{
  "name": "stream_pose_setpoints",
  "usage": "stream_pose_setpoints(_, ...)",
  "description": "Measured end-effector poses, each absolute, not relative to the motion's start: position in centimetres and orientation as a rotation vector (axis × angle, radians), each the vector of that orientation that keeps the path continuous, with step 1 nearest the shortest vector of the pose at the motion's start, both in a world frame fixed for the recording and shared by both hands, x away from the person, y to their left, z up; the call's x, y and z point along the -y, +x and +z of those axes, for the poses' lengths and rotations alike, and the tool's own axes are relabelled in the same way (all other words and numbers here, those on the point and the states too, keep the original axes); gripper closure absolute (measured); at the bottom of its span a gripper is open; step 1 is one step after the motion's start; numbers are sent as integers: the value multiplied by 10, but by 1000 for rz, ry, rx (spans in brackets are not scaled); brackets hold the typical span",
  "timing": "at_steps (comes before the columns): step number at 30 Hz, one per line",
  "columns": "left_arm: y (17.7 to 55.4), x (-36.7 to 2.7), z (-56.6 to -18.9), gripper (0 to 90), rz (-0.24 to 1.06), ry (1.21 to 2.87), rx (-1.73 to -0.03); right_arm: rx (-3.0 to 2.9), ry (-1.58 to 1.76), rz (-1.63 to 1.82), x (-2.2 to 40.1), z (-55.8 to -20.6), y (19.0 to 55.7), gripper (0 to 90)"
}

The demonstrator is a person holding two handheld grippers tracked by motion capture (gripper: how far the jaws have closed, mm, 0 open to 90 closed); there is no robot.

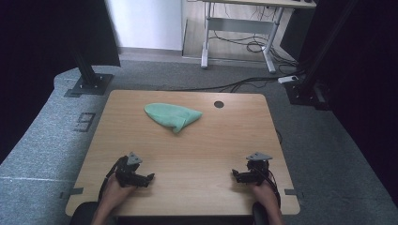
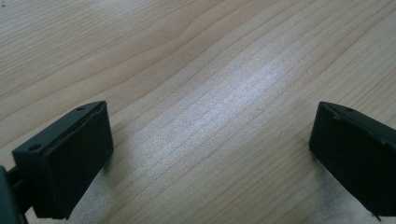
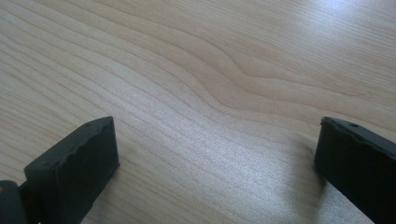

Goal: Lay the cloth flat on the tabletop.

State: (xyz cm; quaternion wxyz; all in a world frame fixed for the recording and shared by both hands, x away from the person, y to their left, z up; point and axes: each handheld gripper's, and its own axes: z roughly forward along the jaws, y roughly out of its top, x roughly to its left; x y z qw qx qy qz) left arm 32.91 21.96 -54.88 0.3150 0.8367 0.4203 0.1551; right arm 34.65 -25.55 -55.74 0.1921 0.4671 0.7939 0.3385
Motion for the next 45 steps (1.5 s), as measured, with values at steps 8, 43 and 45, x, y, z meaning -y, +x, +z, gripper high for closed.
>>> stream_pose_setpoints(8,329,-219,-549,0,409,2204,-1108,-2229,1310,950,256,-557,347,0)
stream_pose_setpoints(43,329,-219,-549,0,410,2203,-1110,-2266,1302,974,253,-555,350,18)
stream_pose_setpoints(45,329,-219,-549,0,410,2203,-1110,-2278,1293,985,251,-552,351,18)
